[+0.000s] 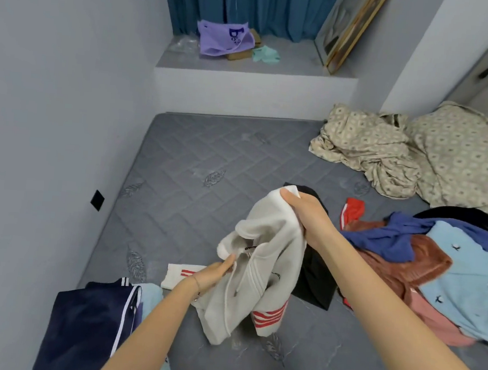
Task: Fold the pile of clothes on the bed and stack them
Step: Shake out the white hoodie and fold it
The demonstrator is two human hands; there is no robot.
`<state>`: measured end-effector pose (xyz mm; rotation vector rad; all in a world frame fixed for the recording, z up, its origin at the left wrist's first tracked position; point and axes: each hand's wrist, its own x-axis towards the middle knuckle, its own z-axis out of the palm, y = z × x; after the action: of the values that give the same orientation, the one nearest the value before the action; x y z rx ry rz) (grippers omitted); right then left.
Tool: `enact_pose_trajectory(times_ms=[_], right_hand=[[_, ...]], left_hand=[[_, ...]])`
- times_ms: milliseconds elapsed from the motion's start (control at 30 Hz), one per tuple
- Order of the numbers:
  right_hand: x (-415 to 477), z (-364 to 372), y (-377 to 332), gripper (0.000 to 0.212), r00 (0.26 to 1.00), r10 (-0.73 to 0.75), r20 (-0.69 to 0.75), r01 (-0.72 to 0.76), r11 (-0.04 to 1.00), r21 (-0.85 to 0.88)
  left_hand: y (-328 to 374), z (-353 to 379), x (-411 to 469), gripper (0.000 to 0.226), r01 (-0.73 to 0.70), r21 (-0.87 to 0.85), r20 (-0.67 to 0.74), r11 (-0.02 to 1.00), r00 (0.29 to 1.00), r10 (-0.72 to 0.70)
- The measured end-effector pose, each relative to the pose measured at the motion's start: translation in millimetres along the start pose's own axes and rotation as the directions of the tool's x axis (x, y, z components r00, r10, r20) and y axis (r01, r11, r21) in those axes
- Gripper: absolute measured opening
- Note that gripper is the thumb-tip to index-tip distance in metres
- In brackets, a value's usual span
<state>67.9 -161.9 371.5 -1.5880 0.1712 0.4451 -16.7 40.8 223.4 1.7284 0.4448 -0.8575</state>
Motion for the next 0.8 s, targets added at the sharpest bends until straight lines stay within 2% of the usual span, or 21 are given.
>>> enact_pose_trajectory(times_ms=[67, 100, 200, 300, 333, 433, 500, 600, 667, 800], right_hand=[[-1, -5, -2, 0.036, 1.000, 0.012, 0.009, -0.013, 0.998, 0.066], [-2, -7, -3, 0.037, 1.000, 0.021, 0.012, -0.022, 0.995, 0.102], [-3, -13, -7, 0.036, 0.998, 0.044, 0.035, -0.050, 0.986, 0.161], [-8, -18, -15, 0.028, 0.996, 0.035, 0.081, -0.052, 0.977, 0.207], [-10, -20, -18, 0.028, 0.996, 0.032, 0.088, -0.051, 0.973, 0.226], [-14, -28, -25, 0.033, 0.996, 0.032, 0.088, -0.057, 0.953, 0.299], [-15, -32, -27, 0.031, 0.997, 0.048, 0.065, -0.068, 0.934, 0.350], [-16, -38, -30, 0.030, 0.998, 0.062, -0.025, -0.046, 0.910, 0.413], [-12, -47, -30, 0.033, 0.987, 0.065, -0.149, 0.001, 0.914, 0.405], [0, -71, -17, 0.027, 0.919, 0.075, -0.388, -0.009, 0.986, 0.167]], left_hand=[[2, 7, 5, 0.100, -0.064, -0.170, 0.028, 0.983, 0.997, 0.069], [5, 11, 5, 0.100, -0.093, -0.219, 0.041, 0.971, 0.994, 0.104], [18, 18, 3, 0.067, -0.163, -0.211, 0.054, 0.964, 0.982, 0.178], [25, 20, 13, 0.076, -0.218, -0.221, 0.024, 0.951, 0.973, 0.229], [32, 20, 11, 0.072, -0.238, -0.212, 0.033, 0.948, 0.968, 0.251], [54, 28, 8, 0.032, -0.282, -0.171, -0.021, 0.944, 0.959, 0.283], [64, 31, 8, 0.030, -0.309, -0.162, -0.064, 0.937, 0.951, 0.302], [71, 37, 12, 0.038, -0.287, -0.213, -0.082, 0.934, 0.958, 0.276], [72, 41, 11, 0.029, -0.322, -0.248, -0.151, 0.914, 0.945, 0.291], [67, 37, 7, 0.031, -0.426, -0.313, -0.293, 0.849, 0.893, 0.341]])
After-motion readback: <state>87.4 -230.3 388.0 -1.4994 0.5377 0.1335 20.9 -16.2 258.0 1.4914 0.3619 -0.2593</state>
